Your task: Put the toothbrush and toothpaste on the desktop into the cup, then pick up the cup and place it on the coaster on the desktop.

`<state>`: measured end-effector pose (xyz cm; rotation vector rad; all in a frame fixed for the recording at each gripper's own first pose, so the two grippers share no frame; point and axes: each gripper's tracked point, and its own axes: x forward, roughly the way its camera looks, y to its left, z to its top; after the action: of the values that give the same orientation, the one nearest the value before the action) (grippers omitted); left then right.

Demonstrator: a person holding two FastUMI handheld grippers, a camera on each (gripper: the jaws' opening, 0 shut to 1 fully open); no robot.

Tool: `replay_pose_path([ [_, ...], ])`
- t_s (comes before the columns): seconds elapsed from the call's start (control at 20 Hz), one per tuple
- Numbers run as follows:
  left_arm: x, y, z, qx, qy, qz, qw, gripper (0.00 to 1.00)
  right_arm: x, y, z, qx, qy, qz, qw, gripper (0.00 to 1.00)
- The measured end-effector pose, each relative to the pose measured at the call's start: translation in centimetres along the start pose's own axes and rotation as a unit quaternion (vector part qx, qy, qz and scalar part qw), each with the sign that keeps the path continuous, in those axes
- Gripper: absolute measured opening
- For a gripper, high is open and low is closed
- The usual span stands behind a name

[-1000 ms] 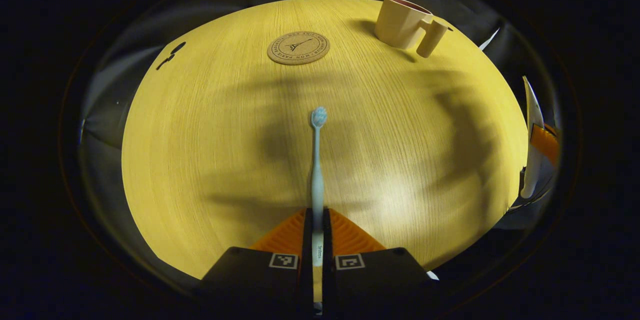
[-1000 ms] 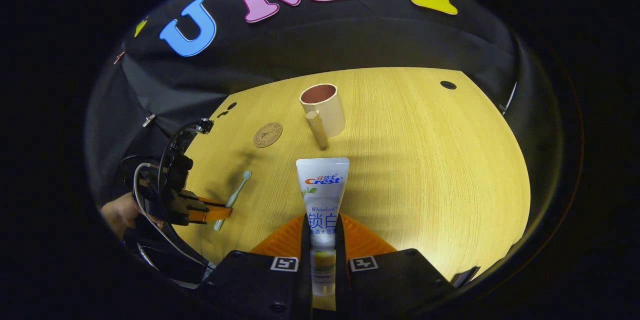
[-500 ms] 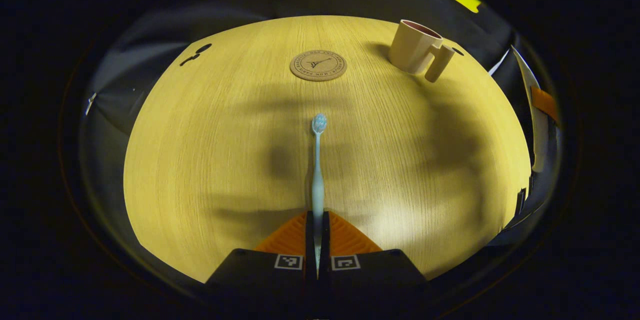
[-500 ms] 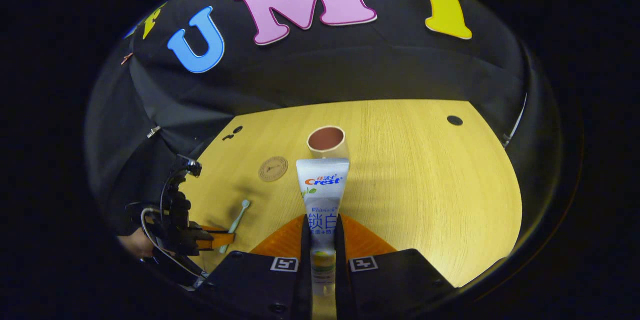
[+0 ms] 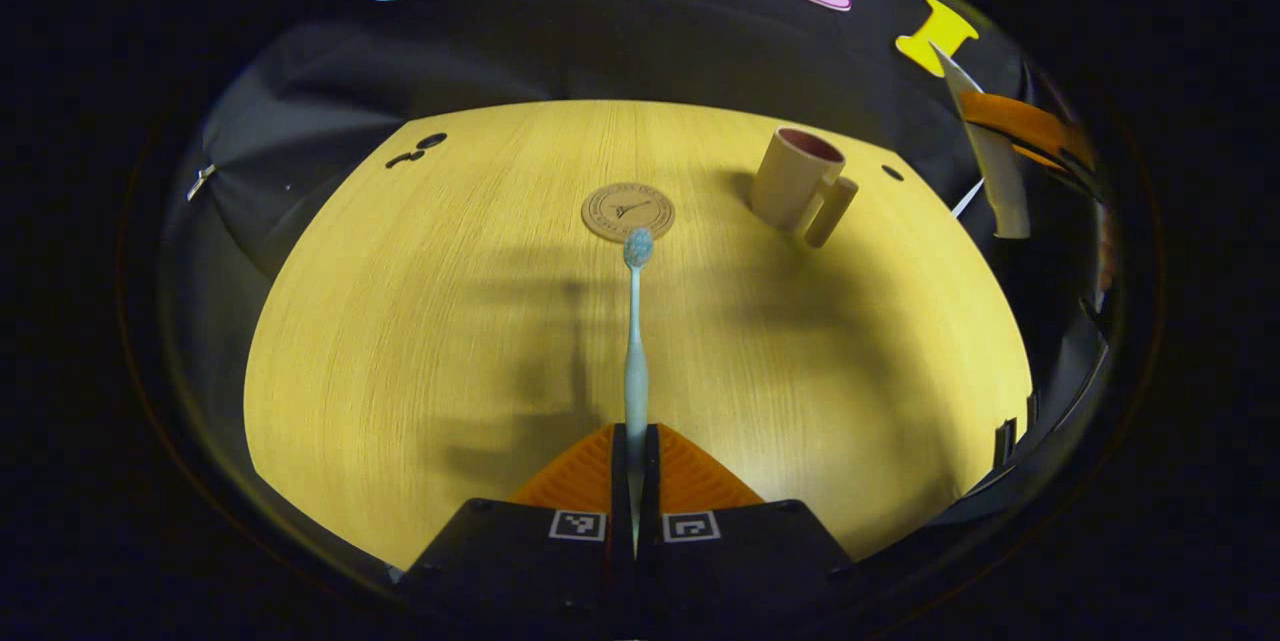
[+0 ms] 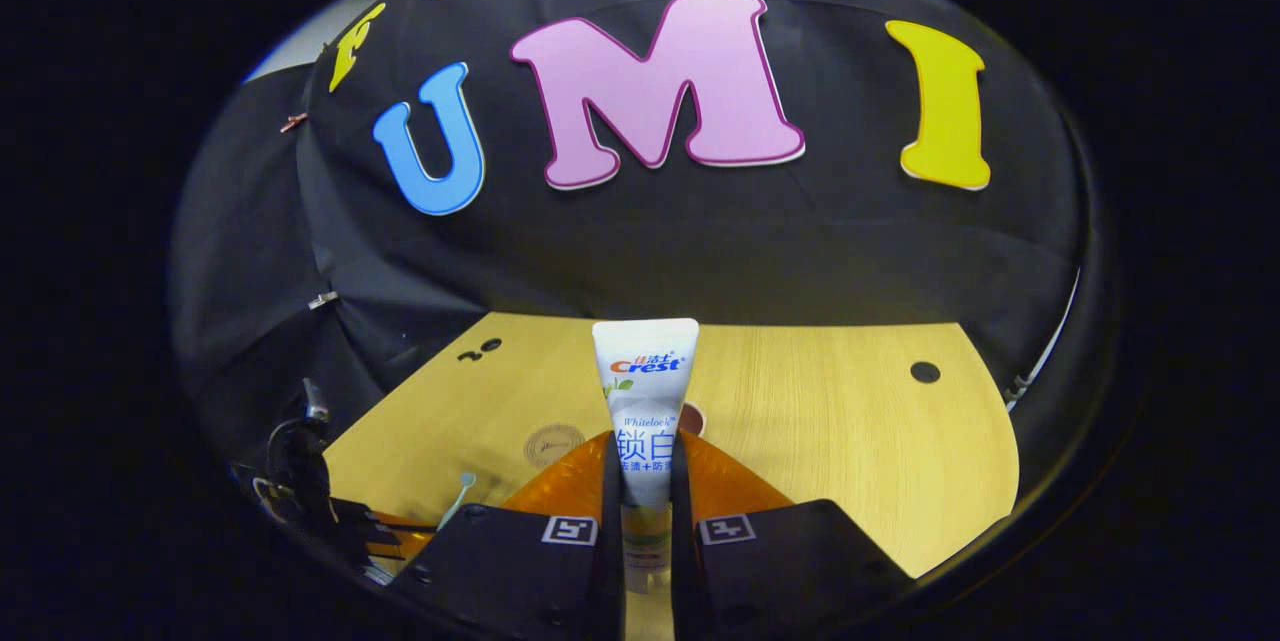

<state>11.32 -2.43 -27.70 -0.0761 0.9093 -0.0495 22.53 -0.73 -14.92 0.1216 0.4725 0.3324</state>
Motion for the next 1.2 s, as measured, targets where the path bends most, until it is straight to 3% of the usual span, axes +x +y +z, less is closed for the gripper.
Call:
replay_pose_path([
  [0.3, -1.5, -1.4, 2.7, 0.006, -0.059, -0.010, 0.998, 0.06, 3.1, 0.7, 4.7, -0.012, -0.090, 0.006, 0.996, 0.22],
  [0.5, -2.2, -2.0, 4.1, 0.003, -0.102, -0.002, 0.995, 0.06, 6.2, 1.1, 5.7, -0.010, -0.127, 0.013, 0.992, 0.22],
  [0.65, -2.9, -1.7, 4.6, 0.019, -0.114, 0.020, 0.993, 0.06, 8.8, 0.2, 4.9, -0.006, -0.124, -0.002, 0.992, 0.22],
  [0.85, -3.8, -2.3, 5.7, -0.003, -0.135, 0.022, 0.991, 0.06, 12.1, -0.9, 4.1, -0.003, -0.134, -0.011, 0.991, 0.22],
  [1.2, -4.9, -3.0, 7.4, -0.018, -0.161, 0.037, 0.986, 0.06, 16.6, -1.1, -0.7, -0.015, -0.106, -0.008, 0.994, 0.22],
])
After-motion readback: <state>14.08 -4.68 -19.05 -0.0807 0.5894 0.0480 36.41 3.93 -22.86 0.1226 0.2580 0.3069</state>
